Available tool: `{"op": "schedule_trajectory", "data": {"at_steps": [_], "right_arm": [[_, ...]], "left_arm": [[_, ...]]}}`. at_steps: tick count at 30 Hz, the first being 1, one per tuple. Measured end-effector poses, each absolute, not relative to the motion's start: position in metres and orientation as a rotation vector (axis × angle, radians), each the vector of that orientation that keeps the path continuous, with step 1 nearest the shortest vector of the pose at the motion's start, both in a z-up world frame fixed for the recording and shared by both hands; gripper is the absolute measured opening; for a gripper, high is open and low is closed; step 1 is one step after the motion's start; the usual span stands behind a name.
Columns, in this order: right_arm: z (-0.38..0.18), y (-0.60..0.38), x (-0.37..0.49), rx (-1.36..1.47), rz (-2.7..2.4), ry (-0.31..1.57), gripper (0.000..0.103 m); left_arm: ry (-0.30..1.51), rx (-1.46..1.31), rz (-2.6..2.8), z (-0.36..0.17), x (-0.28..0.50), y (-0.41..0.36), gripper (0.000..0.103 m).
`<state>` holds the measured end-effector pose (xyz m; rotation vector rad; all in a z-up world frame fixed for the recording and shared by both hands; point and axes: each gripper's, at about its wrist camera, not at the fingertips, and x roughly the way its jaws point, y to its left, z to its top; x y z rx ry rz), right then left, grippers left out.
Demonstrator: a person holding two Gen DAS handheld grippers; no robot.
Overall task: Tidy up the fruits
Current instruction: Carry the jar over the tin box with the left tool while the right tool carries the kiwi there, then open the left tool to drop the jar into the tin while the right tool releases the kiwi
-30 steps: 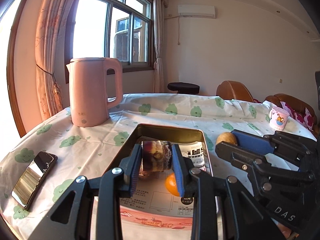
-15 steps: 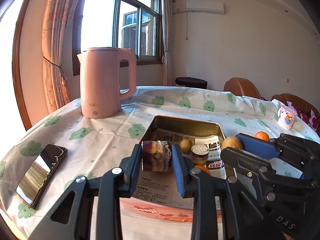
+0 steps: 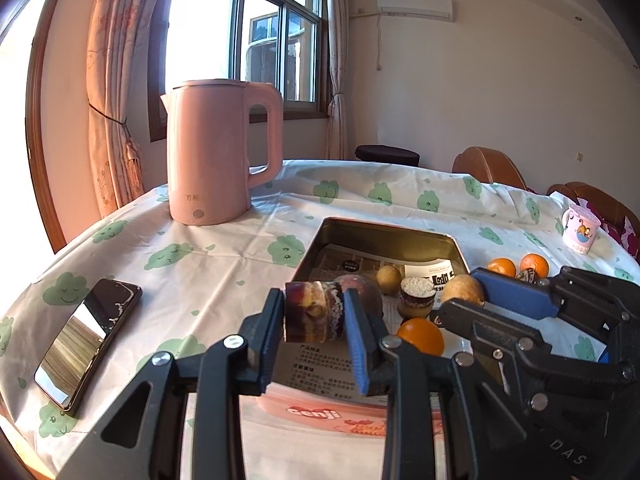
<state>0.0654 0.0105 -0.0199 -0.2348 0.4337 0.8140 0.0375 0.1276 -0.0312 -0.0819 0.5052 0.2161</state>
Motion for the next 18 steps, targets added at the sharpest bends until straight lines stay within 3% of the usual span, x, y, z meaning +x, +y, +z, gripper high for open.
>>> {"op": "schedule_trajectory", "data": {"at_steps": [18], "right_arm": [[-0.031,0.029,0.076,-0.29,0.847,0.537,0.028]], "left_arm": [[0.571,-0.077,0.207,-0.039,0.047,0.128,0.032]]}}
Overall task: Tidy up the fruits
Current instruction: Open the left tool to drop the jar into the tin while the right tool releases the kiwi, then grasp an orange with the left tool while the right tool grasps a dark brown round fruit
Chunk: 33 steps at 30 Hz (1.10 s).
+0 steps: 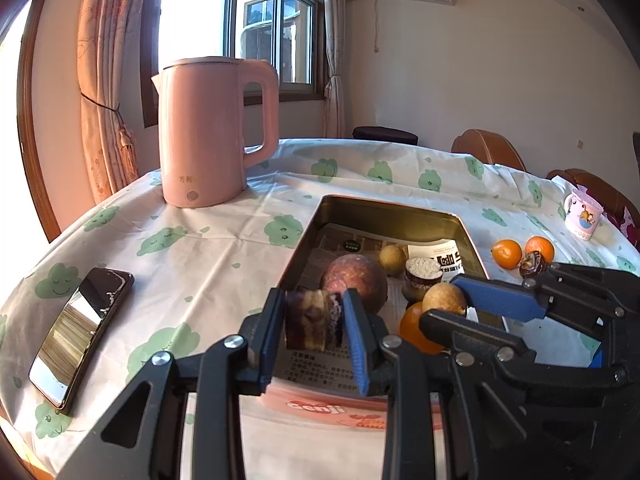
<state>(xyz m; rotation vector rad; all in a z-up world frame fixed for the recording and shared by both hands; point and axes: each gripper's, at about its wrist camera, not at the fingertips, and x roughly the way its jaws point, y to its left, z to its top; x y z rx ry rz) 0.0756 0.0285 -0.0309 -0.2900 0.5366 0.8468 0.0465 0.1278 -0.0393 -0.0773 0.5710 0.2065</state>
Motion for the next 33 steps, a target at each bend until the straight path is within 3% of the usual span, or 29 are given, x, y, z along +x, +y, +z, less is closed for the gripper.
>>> {"op": "schedule_trajectory", "data": {"at_steps": [8,11,13,19,33], "right_arm": [[-0.032,0.029,0.08,-0.282,0.849,0.556,0.029],[-0.033,0.027,0.084,-0.266,0.834,0.57,0.041],[-0.032,0.023,0.084,-0.243,0.833,0.565,0.044],[-0.027,0.002,0.076,-0.282,0.758,0.508,0.044],[-0.04,-0.146,0.142,-0.207,0.435,0.687,0.044]], "left_arm": [[0.567,-0.071,0.217,-0.039,0.046,0.128,0.033],[0.556,-0.088,0.223,-0.038,0.043,0.132,0.039],[0.542,-0.088,0.251,-0.036,0.039,0.133,0.059],[0.497,-0.09,0.219,-0.023,0.033,0.122,0.072],[0.508,0.004,0.029,-0.018,0.061,0.037,0.078]]}}
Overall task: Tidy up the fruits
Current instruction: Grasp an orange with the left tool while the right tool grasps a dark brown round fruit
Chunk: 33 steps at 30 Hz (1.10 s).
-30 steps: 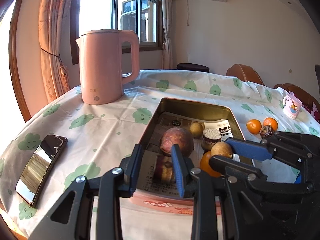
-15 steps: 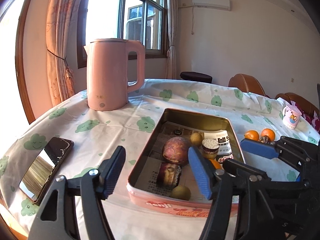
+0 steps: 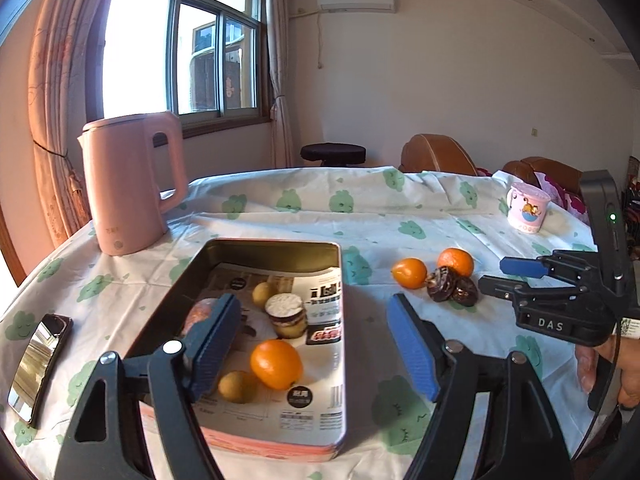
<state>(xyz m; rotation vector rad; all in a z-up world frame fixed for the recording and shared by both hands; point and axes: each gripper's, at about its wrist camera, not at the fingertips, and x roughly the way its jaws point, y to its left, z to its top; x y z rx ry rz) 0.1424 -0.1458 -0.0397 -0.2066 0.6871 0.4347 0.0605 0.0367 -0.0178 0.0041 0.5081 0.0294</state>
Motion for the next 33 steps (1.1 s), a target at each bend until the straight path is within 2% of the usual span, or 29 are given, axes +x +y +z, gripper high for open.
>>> {"op": "schedule_trajectory", "data": {"at_steps": [15,17,25,33], "right_arm": [[-0.062,-0.135,0.176,-0.206,0.517,0.849,0.044],[-0.065,-0.134,0.179,-0.21,0.521,0.859,0.039],[-0.057,-0.157,0.166,-0.192,0.498,0.812,0.038],[-0.053,-0.21,0.179,-0.146,0.332,0.781,0.038]], "left_arm": [[0.549,0.07,-0.031,-0.023,0.082,-0.001,0.078],[0.554,0.072,-0.04,-0.023,0.084,-0.005,0.078],[0.57,0.074,-0.083,-0.021,0.099,-0.022,0.078],[0.616,0.132,-0.183,-0.023,0.136,-0.078,0.078]]}}
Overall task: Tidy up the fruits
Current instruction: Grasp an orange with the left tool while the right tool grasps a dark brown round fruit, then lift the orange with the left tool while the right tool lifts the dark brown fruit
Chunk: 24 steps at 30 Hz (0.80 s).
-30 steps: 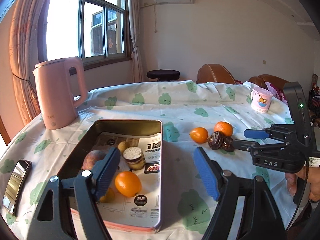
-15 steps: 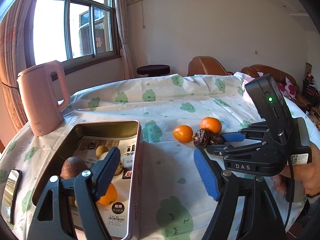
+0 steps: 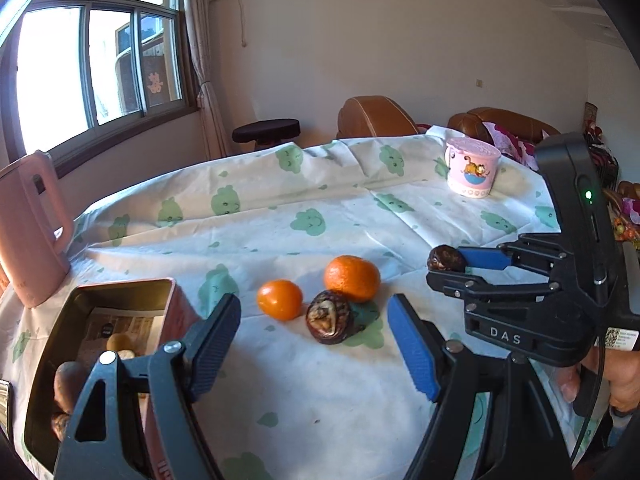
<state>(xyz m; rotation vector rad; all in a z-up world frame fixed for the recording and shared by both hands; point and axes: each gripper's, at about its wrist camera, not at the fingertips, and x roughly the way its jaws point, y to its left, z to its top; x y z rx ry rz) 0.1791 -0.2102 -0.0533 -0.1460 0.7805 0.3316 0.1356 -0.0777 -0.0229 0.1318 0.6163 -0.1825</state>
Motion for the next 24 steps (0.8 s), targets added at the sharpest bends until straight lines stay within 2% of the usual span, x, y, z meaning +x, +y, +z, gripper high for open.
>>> {"op": "schedule_trajectory", "data": {"at_steps": [9,12,17,18,24], "right_arm": [[-0.053,-0.235,0.191,-0.094,0.276,0.775,0.038],[-0.053,-0.235,0.192,-0.085,0.288,0.775,0.038],[-0.055,-0.236,0.193,-0.077,0.299,0.782,0.038],[-0.054,-0.236,0.192,-0.077,0.298,0.78,0.038],[-0.054,-0.238,0.192,-0.069,0.296,0.772,0.038]], "left_arm": [[0.724,0.183,-0.225,-0.044,0.189,-0.114,0.077],[0.756,0.192,-0.235,-0.049,0.2,-0.119,0.061],[0.763,0.218,-0.212,-0.054,0.205,-0.121,0.053],[0.757,0.222,-0.205,-0.054,0.203,-0.12,0.047],[0.76,0.221,-0.226,-0.054,0.202,-0.12,0.048]]}}
